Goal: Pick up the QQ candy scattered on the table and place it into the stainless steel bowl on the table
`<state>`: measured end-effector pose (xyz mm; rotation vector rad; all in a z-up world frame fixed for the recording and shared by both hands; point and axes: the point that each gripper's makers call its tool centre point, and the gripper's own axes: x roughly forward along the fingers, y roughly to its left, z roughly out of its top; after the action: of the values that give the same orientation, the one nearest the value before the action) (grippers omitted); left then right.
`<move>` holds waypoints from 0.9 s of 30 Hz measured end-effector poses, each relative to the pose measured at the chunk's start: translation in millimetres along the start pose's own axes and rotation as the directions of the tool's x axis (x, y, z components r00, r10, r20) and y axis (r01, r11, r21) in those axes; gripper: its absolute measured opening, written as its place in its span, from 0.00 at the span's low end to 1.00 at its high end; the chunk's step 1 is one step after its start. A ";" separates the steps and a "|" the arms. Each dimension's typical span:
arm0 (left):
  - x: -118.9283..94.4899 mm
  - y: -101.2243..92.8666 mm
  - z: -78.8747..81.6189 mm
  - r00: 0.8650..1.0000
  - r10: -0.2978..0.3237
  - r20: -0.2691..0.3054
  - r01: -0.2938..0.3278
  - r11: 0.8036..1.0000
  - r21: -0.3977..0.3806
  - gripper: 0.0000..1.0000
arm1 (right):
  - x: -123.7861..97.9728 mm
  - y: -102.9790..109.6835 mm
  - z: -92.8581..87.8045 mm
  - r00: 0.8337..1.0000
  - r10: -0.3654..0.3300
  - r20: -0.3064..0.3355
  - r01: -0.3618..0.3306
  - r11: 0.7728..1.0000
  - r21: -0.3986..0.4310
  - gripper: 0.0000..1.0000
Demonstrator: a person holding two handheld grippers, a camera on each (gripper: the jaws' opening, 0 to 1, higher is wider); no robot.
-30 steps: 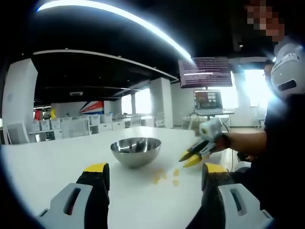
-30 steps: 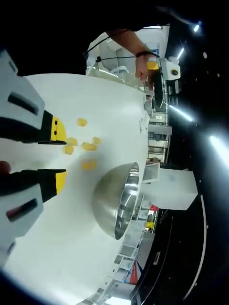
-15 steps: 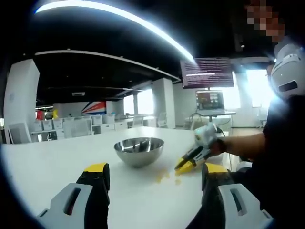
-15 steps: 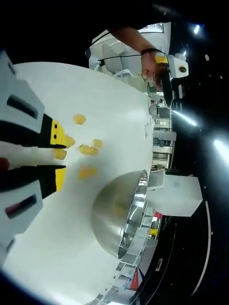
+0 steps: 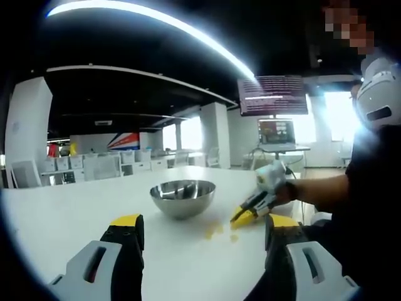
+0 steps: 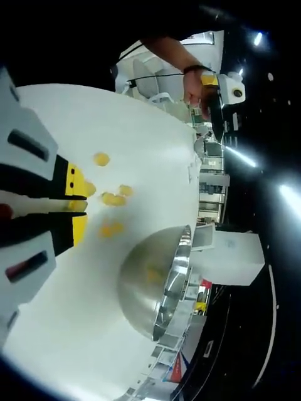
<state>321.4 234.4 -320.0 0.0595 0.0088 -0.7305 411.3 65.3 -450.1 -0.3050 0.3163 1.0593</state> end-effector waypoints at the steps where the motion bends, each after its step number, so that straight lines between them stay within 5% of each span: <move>1: 0.4 0.0 0.0 1.000 0.000 0.000 0.000 1.000 0.000 0.80 | -1.3 0.1 1.2 1.000 0.000 0.003 0.000 1.000 0.001 0.09; 12: 5.0 -0.8 -0.8 1.000 -0.007 -0.005 0.007 1.000 0.000 0.80 | -31.8 0.7 34.9 0.996 0.002 0.087 -0.002 1.000 0.005 0.09; 20: 12.5 -0.8 -4.1 1.000 -0.017 -0.008 0.017 1.000 -0.007 0.80 | -86.3 -6.4 66.7 0.983 -0.050 0.179 0.049 0.999 0.014 0.09; 27: 17.6 -4.3 -9.4 0.999 -0.028 -0.020 0.028 1.000 -0.012 0.80 | -128.9 -34.7 74.4 0.965 -0.121 0.232 0.117 0.993 0.032 0.09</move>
<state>331.8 220.0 -330.1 0.0554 0.0334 -0.7580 391.6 -24.4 -327.8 -0.1778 0.0944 0.9618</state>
